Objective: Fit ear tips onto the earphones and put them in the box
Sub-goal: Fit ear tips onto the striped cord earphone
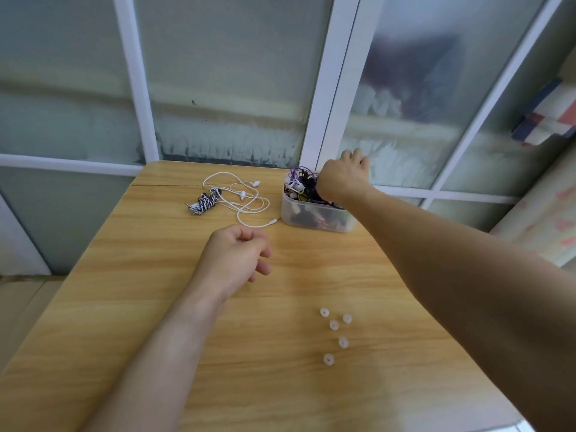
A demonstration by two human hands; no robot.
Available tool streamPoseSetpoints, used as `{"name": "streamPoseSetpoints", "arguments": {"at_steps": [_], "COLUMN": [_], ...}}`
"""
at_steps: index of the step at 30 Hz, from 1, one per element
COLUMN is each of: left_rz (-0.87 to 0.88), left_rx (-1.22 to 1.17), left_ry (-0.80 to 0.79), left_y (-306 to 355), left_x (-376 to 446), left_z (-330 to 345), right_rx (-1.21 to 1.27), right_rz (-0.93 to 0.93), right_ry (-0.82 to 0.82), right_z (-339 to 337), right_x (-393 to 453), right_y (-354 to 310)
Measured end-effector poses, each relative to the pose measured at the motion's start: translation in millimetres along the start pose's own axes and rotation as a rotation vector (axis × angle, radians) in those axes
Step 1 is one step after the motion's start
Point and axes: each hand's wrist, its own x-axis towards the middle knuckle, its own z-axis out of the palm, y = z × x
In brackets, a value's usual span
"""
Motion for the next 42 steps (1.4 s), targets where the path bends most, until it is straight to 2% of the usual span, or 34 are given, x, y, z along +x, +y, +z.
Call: {"name": "streamPoseSetpoints", "arguments": {"at_steps": [2,5,7,9,12,15,18,22,24,26,29,31,33,36,40,42], "left_rz": [-0.001,0.015,0.023,0.026,0.042,0.044,0.051,0.056,0.077,0.069,0.029,0.084,0.248,0.509,0.506,0.487], "left_rx": [0.014,0.038,0.071,0.128,0.241,0.392,0.463,0.456,0.398,0.217,-0.014,0.108,0.26,0.356,0.449,0.441], "left_ry": [0.012,0.043,0.075,0.113,0.19,0.226,0.227,0.269,0.299,0.325,0.358,0.435,0.453,0.256,0.045,-0.034], "left_y": [-0.5,-0.7,-1.2,-3.8,-9.3,-14.1,-17.9,-19.3,-17.1,-15.1,-14.0,-15.5,-15.8,-21.7,-32.3,-32.7], "left_x": [2.4,6.0,8.6,12.3,18.6,16.2,12.7,12.5,9.0,5.6,-0.5,-5.7,-19.1,-35.8,-43.7,-46.9], "left_z": [-4.6,-10.9,-15.1,-19.9,-27.7,-33.5,-41.3,-53.0,-52.3,-50.8,-49.6,-47.0,-40.3,-27.6,-20.6,-20.0], "right_rx": [0.022,0.304,0.577,0.7,0.579,0.306,0.24,0.269,0.371,0.655,1.194,1.439,1.661,1.959,2.316,2.402], "right_rz": [0.009,-0.052,-0.223,-0.473,-0.71,-0.73,-0.703,-0.768,-0.796,-0.741,-0.485,-0.343,-0.212,-0.017,0.215,0.253], "right_ry": [0.061,0.3,0.399,0.361,0.103,-0.034,0.024,0.252,0.327,0.35,0.257,0.242,0.237,0.085,-0.253,-0.36], "right_z": [-9.5,-30.6,-42.5,-45.6,-30.2,-4.8,4.7,6.3,8.2,7.6,-3.0,-9.9,-13.4,-12.1,-7.8,-8.4], "right_x": [1.8,5.5,-3.0,-18.1,-37.7,-37.9,-33.8,-36.8,-41.5,-51.9,-82.1,-107.8,-133.5,-166.9,-203.9,-213.2], "right_y": [1.3,-6.0,-28.7,-60.3,-110.7,-146.5,-163.3,-161.9,-152.3,-143.3,-124.7,-111.2,-97.0,-74.1,-48.3,-38.8]}}
